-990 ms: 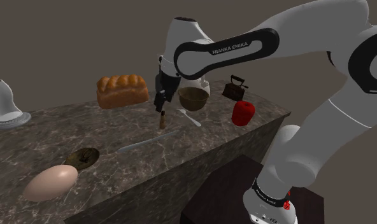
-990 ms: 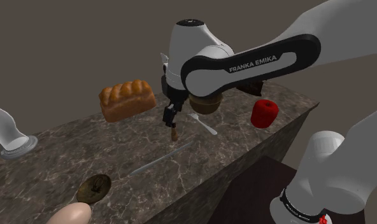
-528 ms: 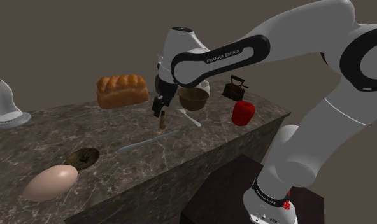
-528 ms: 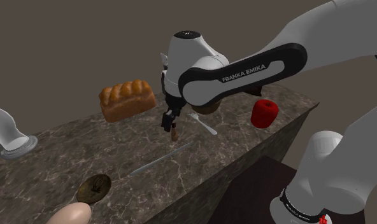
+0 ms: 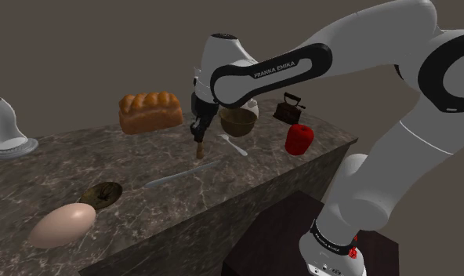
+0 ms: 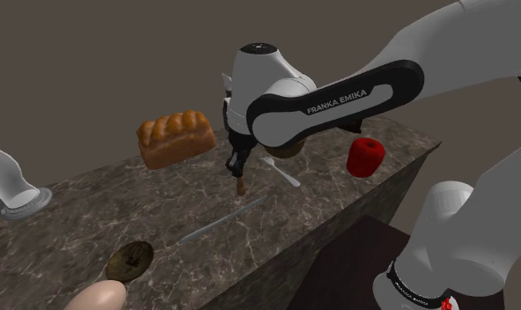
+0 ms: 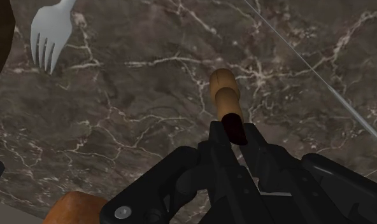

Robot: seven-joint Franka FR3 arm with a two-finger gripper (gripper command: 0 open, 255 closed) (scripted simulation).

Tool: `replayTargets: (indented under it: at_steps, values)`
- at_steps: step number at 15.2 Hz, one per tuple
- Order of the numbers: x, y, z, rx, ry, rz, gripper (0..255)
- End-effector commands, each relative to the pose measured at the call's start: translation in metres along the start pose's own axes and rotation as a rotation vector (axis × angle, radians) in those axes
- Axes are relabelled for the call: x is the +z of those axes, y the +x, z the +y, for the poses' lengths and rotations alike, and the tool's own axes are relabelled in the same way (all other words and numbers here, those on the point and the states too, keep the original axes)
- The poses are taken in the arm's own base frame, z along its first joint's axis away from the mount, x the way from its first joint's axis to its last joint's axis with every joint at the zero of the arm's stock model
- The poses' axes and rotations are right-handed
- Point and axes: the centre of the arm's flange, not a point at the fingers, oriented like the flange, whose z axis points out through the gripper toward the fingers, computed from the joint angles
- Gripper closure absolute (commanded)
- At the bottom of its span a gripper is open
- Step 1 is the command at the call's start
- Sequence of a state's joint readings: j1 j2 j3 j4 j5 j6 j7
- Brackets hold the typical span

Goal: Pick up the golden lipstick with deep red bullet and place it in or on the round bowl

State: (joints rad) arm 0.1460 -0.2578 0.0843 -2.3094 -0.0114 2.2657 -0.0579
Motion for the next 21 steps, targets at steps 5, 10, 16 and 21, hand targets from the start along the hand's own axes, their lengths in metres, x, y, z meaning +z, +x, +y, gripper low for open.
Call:
replayTargets:
  at_steps: [5, 10, 16, 21]
  values:
    - [0.000, 0.000, 0.000, 0.000, 0.000, 0.000, 255]
    - [-0.015, 0.003, 0.001, 0.000, 0.000, 0.000, 255]
    - [-0.046, 0.010, 0.002, 0.000, 0.000, 0.000, 255]
    - [-0.072, 0.015, 0.003, 0.000, 0.000, 0.000, 255]
